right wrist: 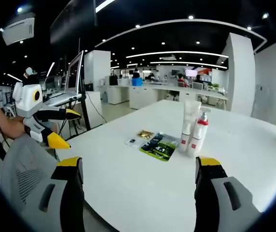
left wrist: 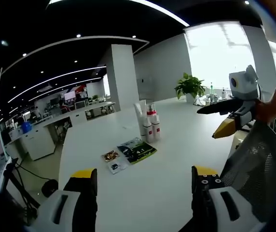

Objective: Arrange the skincare products in the storage area until every visible bottle or jar stands upright without overlapping.

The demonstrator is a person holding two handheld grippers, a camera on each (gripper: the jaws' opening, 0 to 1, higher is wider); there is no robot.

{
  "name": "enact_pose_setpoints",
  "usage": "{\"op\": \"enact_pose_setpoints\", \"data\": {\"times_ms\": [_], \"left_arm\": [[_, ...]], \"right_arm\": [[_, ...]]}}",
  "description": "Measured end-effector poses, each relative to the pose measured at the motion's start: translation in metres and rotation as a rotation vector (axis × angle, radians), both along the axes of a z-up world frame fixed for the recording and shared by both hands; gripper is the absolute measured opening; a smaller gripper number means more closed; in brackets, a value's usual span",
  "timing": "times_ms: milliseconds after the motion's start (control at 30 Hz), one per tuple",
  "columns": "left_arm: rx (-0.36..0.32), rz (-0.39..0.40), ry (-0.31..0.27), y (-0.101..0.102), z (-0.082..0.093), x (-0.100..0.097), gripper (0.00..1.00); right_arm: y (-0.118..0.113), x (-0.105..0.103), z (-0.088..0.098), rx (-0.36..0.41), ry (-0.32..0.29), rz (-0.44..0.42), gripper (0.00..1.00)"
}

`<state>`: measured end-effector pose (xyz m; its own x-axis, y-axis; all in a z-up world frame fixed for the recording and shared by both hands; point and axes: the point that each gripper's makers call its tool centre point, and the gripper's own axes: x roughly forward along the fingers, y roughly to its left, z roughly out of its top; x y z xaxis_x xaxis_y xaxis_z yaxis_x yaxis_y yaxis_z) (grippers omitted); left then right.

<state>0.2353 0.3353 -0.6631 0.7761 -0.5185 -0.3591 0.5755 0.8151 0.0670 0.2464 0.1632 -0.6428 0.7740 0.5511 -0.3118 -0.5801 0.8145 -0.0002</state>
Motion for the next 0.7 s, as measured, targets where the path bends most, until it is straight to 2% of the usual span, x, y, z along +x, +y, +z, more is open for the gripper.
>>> {"op": "enact_pose_setpoints", "data": {"times_ms": [300,700], "left_arm": [[-0.008,0.025,-0.01,0.006,0.002,0.002,0.83],[-0.001,0.013,0.005,0.006,-0.005,0.002,0.83]], "right_arm": [[0.011,-0.007,-0.006,-0.022,0.024,0.048,0.93],[0.02,-0.011,-0.012,-0.043,0.048,0.082,0.93]]}}
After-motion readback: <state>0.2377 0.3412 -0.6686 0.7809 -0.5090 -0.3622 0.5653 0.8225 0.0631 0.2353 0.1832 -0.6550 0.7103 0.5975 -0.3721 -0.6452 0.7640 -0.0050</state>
